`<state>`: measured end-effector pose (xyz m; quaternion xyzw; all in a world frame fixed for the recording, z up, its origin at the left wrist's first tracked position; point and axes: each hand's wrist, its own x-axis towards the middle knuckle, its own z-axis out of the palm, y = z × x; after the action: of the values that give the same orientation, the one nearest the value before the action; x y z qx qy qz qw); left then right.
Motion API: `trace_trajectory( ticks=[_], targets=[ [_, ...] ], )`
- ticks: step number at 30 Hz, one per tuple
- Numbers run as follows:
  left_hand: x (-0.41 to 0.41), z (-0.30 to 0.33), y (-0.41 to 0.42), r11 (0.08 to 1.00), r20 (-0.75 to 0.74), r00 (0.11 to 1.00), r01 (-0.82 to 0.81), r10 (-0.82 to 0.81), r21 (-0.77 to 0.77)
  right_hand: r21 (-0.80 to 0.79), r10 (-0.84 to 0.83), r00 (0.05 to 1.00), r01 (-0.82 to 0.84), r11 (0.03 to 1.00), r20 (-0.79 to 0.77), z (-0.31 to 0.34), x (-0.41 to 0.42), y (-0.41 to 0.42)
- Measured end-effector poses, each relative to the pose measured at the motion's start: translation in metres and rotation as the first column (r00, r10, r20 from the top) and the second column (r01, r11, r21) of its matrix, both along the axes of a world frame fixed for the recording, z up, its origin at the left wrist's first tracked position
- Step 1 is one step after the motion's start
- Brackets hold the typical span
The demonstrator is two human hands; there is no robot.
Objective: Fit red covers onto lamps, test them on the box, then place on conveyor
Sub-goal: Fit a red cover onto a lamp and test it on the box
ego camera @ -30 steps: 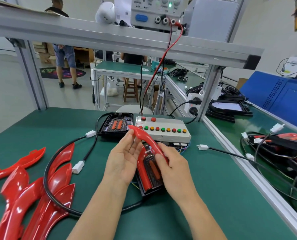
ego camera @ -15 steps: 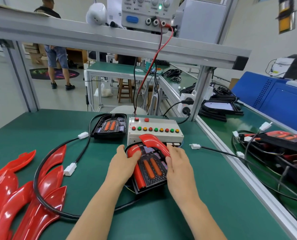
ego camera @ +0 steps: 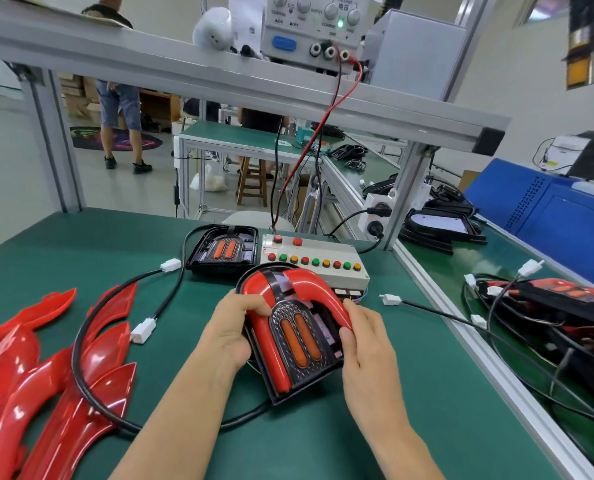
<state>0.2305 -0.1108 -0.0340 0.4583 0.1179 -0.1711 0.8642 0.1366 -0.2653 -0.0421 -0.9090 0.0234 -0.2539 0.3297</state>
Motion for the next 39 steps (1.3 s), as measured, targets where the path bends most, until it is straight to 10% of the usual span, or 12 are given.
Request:
trace_trajectory(
  ticks=[39],
  targets=[
    [0.010,0.003,-0.001,0.991,0.081,0.993,0.073,-0.082,0.113,0.001,0.056,0.995,-0.057,0.998,0.079,-0.008,0.002,-0.015]
  ],
)
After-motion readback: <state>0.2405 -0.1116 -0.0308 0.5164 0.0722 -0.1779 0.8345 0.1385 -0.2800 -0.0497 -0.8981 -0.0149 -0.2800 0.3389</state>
